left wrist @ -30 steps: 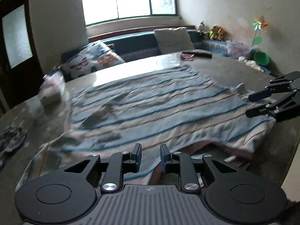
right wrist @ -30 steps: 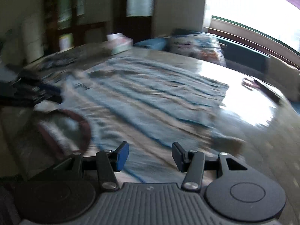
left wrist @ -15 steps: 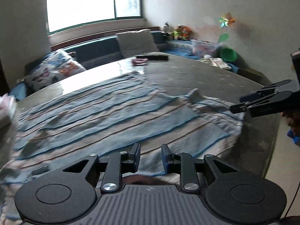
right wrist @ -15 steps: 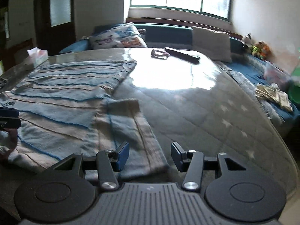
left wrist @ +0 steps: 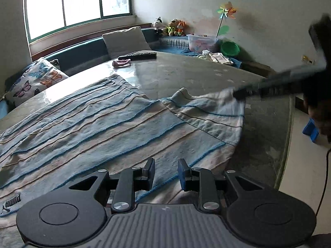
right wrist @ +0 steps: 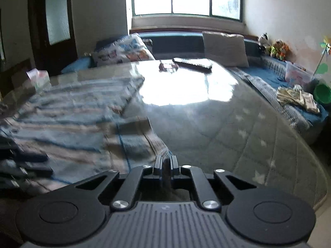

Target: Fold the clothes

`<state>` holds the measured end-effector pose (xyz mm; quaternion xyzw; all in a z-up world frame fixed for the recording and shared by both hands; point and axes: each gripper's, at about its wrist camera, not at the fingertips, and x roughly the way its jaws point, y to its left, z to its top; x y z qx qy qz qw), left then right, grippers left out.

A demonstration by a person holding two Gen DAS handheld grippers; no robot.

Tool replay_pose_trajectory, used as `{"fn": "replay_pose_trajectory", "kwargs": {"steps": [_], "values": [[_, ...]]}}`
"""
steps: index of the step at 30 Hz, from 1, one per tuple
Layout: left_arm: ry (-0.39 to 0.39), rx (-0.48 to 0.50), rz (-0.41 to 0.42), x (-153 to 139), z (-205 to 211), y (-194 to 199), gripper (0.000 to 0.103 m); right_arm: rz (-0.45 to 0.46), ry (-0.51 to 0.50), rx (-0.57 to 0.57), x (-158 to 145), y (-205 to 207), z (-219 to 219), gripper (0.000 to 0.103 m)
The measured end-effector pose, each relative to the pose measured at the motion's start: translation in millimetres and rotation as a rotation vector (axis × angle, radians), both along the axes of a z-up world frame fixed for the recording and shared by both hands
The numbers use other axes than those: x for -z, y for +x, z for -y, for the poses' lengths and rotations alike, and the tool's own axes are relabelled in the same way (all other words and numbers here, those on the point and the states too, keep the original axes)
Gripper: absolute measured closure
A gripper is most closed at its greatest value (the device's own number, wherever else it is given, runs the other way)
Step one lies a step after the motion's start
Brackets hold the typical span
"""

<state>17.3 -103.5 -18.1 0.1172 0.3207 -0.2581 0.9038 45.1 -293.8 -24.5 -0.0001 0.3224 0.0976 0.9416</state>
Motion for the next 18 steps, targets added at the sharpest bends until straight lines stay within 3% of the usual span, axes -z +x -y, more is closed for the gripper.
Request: {"fn": "replay_pose_trajectory", "kwargs": {"steps": [7, 14, 18], "values": [[-0.017, -0.036, 0.008, -3.1, -13.5, -5.5, 0.076, 0.049, 0.096, -0.208, -40.4, -1.7, -41.3, 0.098], [-0.027, -0.095, 0.022, -7.7, -32.8, -10.2, 0.076, 0.003, 0.099, -0.413, -24.6, 9.0, -106.8, 0.093], [-0.027, -0.120, 0.024, -9.9, -41.9, -12.0, 0.076, -0.014, 0.063, -0.454, -18.0, 15.6, -121.2, 0.087]]}}
